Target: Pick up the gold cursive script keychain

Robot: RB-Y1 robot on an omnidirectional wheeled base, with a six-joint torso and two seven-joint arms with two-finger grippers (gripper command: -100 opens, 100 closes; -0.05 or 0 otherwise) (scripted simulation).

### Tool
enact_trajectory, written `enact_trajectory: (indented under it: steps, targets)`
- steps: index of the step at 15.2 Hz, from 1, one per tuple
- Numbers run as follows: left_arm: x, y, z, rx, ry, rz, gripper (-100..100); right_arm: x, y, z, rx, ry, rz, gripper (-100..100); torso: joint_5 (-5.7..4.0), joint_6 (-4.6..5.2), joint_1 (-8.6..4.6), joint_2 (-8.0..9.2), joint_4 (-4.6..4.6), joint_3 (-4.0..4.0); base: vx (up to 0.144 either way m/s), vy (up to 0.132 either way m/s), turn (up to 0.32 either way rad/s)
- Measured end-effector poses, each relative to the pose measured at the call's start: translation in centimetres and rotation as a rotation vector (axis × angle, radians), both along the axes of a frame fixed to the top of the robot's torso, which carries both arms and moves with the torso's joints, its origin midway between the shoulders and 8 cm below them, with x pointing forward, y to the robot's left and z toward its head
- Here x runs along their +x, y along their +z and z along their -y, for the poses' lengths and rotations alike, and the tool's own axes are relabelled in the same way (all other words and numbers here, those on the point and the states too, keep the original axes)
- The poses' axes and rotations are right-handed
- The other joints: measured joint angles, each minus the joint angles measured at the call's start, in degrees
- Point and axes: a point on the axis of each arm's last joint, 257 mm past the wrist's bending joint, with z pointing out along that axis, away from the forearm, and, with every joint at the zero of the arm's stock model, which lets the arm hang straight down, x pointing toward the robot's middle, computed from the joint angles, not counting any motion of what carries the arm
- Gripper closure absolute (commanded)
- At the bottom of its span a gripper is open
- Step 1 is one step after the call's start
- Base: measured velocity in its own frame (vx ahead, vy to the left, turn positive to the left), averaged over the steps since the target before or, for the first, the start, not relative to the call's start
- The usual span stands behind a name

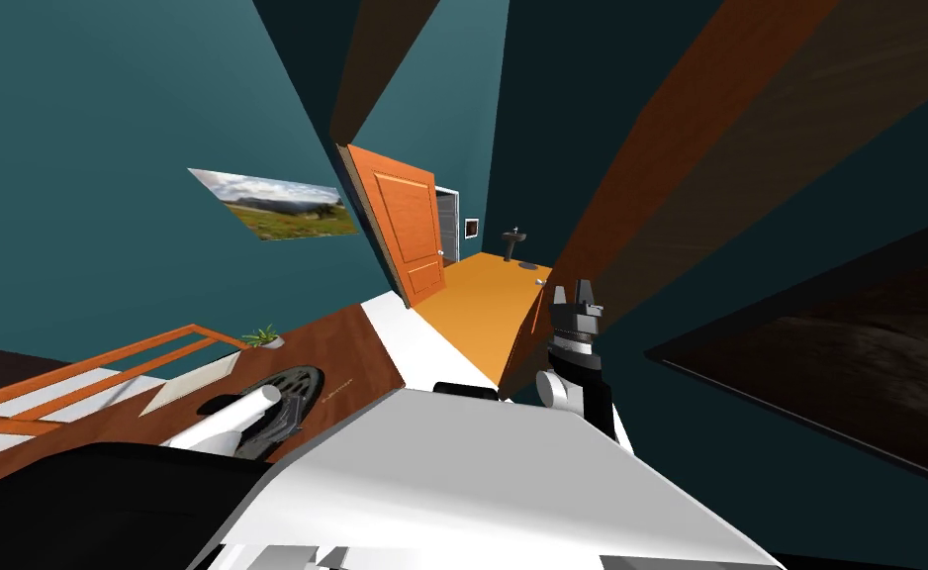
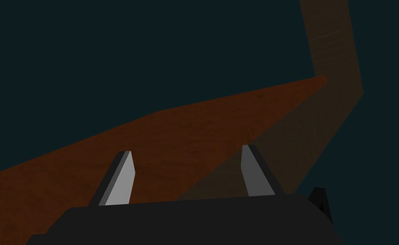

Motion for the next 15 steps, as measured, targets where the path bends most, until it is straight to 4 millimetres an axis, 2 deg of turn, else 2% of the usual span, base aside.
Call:
enact_trajectory:
  steps: [7,15]
  targets:
    - [-2.9,-1.0,2.5,-0.148,0.087,-0.024,-100,0.0,0.0,0.0,0.0,0.0,0.0,0,0.0,-0.03,0.01,0.01,0.0,0.0,0.051,0.026,-0.121]
    - [-4.8,-1.4,5.4,-0.297,0.163,-0.027,-100,0.0,0.0,0.0,0.0,0.0,0.0,0,0.01,-0.05,0.0,0.08,0.01,0.04,0.042,0.04,-0.091]
